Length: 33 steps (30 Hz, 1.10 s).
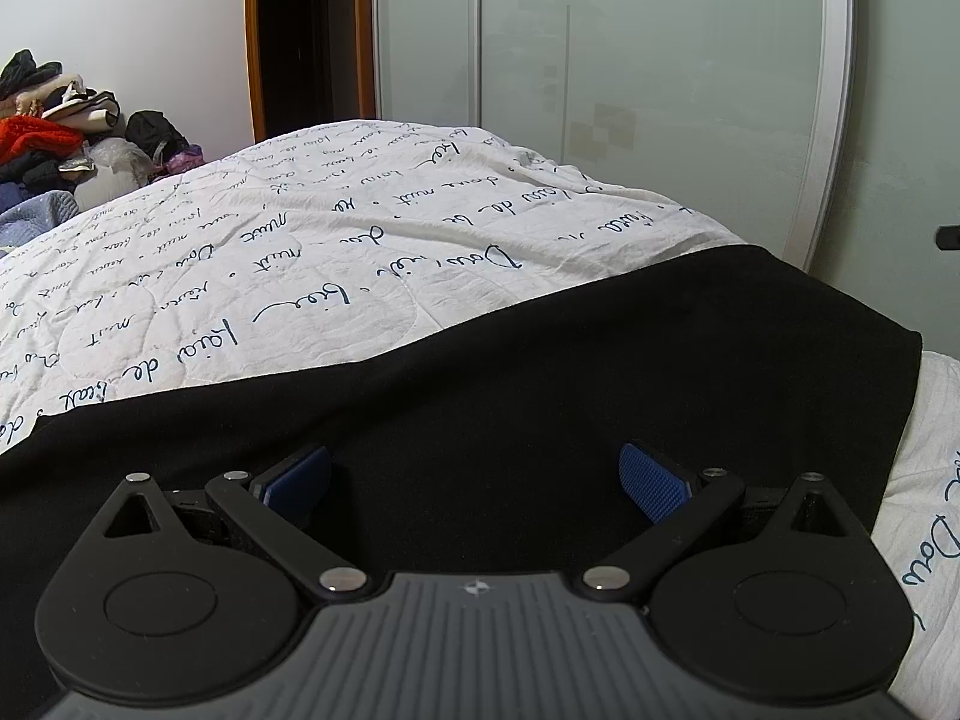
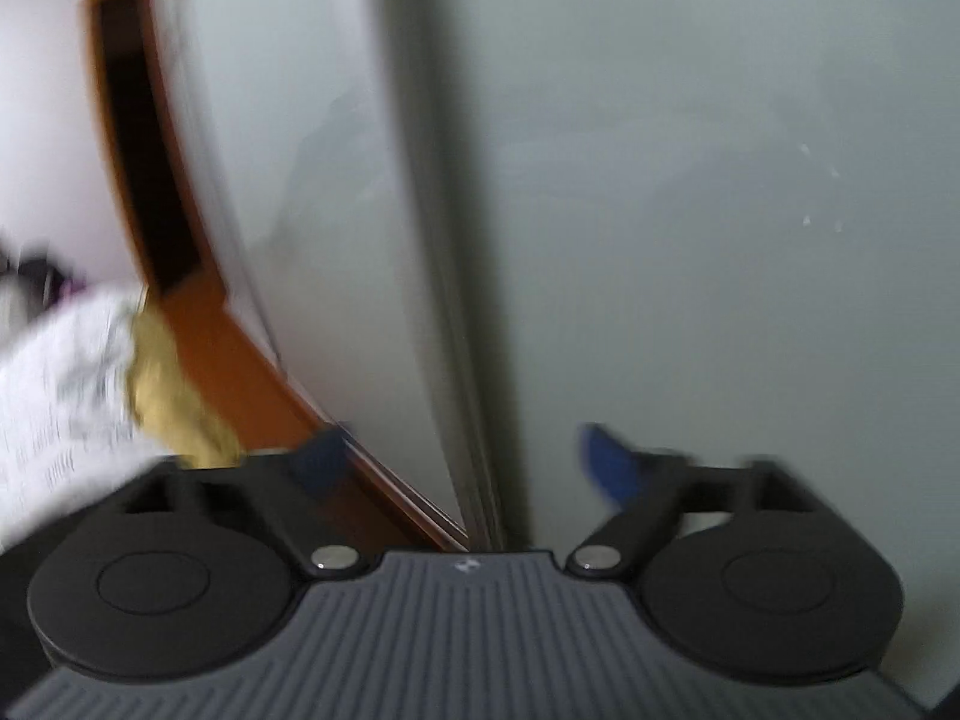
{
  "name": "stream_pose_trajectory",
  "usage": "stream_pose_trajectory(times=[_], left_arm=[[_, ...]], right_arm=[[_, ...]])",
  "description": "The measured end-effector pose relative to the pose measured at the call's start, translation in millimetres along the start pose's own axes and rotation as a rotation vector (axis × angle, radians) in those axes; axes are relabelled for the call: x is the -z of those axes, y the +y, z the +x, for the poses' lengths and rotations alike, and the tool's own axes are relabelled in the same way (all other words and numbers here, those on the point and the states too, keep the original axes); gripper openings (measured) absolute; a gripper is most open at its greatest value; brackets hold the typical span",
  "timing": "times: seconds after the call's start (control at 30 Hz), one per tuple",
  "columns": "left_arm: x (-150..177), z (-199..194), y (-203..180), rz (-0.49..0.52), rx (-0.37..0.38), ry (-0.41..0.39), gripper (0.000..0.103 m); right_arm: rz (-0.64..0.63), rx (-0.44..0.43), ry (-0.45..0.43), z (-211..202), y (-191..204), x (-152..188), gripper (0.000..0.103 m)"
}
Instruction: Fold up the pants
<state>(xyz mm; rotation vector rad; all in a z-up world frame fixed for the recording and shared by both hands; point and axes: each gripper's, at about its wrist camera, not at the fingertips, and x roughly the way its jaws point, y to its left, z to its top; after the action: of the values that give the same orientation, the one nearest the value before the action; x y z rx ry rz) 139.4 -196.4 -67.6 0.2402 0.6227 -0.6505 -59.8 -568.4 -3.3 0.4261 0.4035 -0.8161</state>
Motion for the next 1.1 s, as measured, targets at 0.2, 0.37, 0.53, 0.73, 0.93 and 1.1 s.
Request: stream_pose_trajectory(times=[0.2, 0.37, 0.53, 0.73, 0.93, 1.1], left_arm=[[-0.1, -0.6, 0.2, -0.004, 0.001, 0.0, 0.103], [-8.0, -26.2, 9.2, 0.034, -0.146, -0.01, 0.103], [5.6, -78.8, 51.9, 0.097, -0.401, -0.047, 0.103], [50.1, -154.1, 148.4, -0.081, -0.702, 0.027, 0.103], [87.1, -229.8, 237.1, -0.405, -0.672, 0.053, 0.103], [122.6, -255.6, 281.7, -0.618, -0.492, 0.05, 0.103]], right_arm=[[0.269, -0.255, 0.205, -10.4, -9.4, 19.1, 0.103], [-0.151, -0.433, 0.128, -56.4, 76.3, 48.6, 0.103], [-0.438, -0.549, -0.003, -108.7, 147.3, 83.1, 0.103], [-0.522, -0.931, 0.064, -148.6, 227.1, 129.6, 0.103], [-0.947, -1.118, -0.149, -249.5, 314.2, 205.3, 0.103], [-1.24, -1.194, -0.324, -317.9, 364.0, 274.8, 0.102]])
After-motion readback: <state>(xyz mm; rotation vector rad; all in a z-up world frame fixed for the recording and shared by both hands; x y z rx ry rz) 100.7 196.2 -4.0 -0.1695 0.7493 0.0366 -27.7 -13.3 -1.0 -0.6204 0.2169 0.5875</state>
